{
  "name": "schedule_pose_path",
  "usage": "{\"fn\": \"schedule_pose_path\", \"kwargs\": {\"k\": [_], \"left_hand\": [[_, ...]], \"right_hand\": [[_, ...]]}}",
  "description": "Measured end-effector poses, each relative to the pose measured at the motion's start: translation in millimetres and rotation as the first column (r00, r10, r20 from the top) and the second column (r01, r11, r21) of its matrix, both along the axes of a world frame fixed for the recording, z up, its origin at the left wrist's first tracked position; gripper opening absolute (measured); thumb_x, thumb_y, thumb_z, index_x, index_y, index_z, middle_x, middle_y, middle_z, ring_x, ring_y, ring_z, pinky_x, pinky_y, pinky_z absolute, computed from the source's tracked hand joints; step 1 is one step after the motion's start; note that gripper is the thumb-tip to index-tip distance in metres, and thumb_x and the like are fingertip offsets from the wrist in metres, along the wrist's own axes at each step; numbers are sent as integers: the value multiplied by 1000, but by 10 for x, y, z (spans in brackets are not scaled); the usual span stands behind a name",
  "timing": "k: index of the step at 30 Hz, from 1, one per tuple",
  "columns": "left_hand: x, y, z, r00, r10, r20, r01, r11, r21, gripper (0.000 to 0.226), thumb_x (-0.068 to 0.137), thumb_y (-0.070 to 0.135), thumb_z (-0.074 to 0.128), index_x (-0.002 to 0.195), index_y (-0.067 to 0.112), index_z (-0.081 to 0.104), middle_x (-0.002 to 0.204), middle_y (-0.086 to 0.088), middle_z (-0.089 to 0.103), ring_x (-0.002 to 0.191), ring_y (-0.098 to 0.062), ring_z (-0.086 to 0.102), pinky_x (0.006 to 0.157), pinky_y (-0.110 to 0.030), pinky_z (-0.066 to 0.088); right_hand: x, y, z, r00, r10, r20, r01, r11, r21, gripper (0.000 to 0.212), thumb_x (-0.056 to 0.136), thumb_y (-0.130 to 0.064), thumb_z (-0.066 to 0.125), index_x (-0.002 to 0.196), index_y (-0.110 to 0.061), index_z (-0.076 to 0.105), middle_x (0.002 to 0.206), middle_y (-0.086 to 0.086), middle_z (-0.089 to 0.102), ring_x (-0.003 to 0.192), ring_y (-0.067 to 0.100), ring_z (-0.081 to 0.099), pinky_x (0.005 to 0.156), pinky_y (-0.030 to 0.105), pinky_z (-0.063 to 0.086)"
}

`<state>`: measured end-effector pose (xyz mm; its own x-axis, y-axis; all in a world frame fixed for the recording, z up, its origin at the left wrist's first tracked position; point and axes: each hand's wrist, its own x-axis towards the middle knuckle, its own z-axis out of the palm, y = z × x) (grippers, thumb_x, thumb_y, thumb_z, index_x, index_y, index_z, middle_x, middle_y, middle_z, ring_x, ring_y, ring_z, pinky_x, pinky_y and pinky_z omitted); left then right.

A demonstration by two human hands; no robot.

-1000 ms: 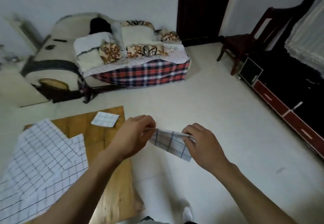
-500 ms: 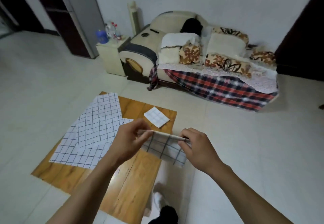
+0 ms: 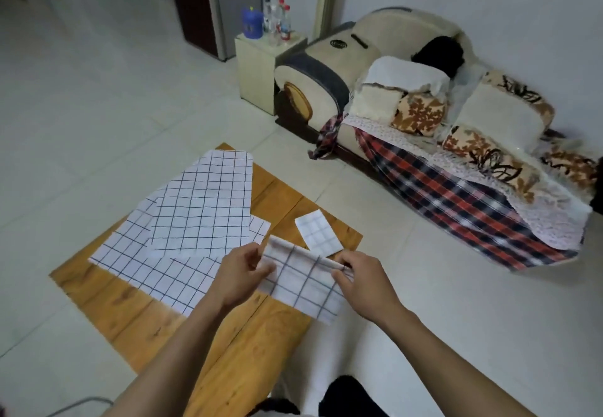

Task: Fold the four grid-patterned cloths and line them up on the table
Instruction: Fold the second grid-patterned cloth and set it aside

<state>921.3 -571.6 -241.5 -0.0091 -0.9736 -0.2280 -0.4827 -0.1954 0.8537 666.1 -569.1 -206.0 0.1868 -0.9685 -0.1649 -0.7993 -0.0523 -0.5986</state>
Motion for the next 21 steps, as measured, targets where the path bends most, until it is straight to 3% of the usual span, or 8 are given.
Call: {"fn": "schedule_pose_path", "kwargs": {"k": [4,7,10,17,19,21], "left_hand": [[1,-152,-251,994,79,76,-79,997,-8,18,89,19,67,73,25,60,70,10,62,65,-2,54,60,-21,40],[-90,-209,-482,978,129,165,-133,991,12,10,91,19,65,81,20,63,76,9,65,72,-3,58,64,-24,45],[-195,-251,-827,966,129,223,-146,987,64,9,91,20,64,82,20,62,76,10,64,74,-5,59,67,-28,49],[-513,-445,-1476,921,144,362,-250,931,266,8,89,22,61,82,23,57,79,7,63,77,-15,59,69,-36,51],[-575,-520,-1530,900,143,412,-283,910,303,2,90,24,60,90,25,58,85,9,65,80,-14,60,70,-37,54],[-623,-618,-1538,884,186,429,-340,885,317,16,90,26,61,106,24,60,98,9,66,86,-12,60,72,-33,52]], "right_hand": [[-3,-312,-343,997,59,-50,-54,994,95,15,92,-21,60,79,-27,54,77,-8,60,73,9,57,62,27,48],[-44,-509,-634,992,97,-74,-83,981,176,12,91,-19,59,79,-23,56,78,-6,62,74,9,58,63,29,49],[-83,-683,-983,987,123,-99,-97,967,236,20,89,-17,55,70,-21,49,67,-6,56,63,7,51,55,25,39],[-261,-1070,-1830,956,248,-157,-174,909,379,17,93,-23,60,78,-23,52,72,-8,53,68,8,52,56,21,39],[-312,-1159,-1946,946,292,-137,-214,886,412,15,93,-23,62,82,-25,52,79,-8,54,74,9,54,61,22,42],[-353,-1250,-1984,942,317,-111,-240,867,438,11,91,-22,64,90,-25,53,90,-7,56,83,11,55,69,23,44]]}}
